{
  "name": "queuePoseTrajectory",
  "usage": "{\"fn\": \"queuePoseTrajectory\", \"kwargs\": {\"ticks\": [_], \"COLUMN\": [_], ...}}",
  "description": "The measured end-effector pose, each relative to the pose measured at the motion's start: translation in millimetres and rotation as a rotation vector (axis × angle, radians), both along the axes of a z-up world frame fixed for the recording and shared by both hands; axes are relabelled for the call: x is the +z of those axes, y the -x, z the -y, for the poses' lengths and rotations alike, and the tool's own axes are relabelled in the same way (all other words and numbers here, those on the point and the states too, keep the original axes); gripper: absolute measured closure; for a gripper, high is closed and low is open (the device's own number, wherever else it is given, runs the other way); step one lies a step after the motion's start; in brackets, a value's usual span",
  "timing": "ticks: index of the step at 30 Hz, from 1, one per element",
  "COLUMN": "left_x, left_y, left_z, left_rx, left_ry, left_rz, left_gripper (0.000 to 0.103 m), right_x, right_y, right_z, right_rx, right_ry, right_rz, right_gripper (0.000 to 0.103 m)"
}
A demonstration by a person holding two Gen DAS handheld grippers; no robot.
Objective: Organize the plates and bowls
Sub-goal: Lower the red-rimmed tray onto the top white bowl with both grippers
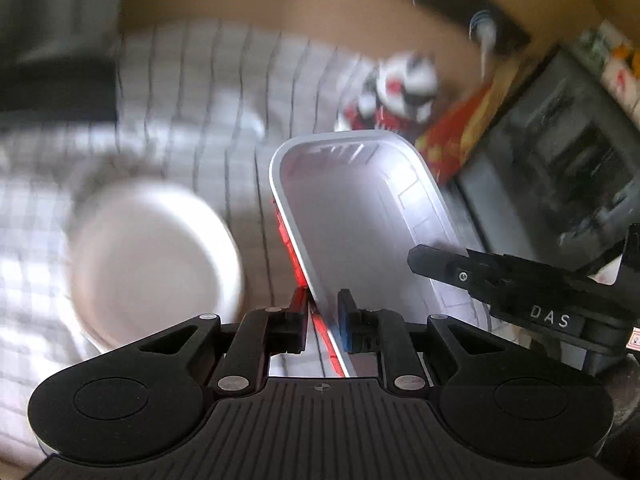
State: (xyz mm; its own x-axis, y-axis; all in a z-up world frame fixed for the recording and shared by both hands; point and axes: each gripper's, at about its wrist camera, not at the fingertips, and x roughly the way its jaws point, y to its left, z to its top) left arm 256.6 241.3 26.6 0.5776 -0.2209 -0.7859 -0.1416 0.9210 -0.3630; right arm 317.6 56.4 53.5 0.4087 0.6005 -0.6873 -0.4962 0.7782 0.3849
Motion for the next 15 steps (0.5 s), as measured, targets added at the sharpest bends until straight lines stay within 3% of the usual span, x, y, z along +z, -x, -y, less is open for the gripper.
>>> {"fn": "queuePoseTrajectory", "kwargs": {"ticks": [3,6,10,15], "left_x": [33,37,17,-34], "left_y": [-4,-5,-4,-11], "left_z": [-42,-79,-110,-133], "left_rx": [0.028,0.078,0.082,0.062], "left_ry": [0.002,0.032,0.029,0.097], "left_rz": [0.009,-0.019,-0.055,-0.131], "left_gripper": [0.084,0.084,0.084,0.084], "right_x": [34,43,27,-13], "right_y": [-8,-11,-10,-19], "right_z": [-40,-79,-122,-143], "right_rx": [0.057,0.099,0.120,0.091], "right_ry": [-0.033,-0.028,0.032,0.123], "right_rz": [0.041,0.051,0.019,-0.099], "right_gripper": [0.068,0.068,0.067,0.067]}}
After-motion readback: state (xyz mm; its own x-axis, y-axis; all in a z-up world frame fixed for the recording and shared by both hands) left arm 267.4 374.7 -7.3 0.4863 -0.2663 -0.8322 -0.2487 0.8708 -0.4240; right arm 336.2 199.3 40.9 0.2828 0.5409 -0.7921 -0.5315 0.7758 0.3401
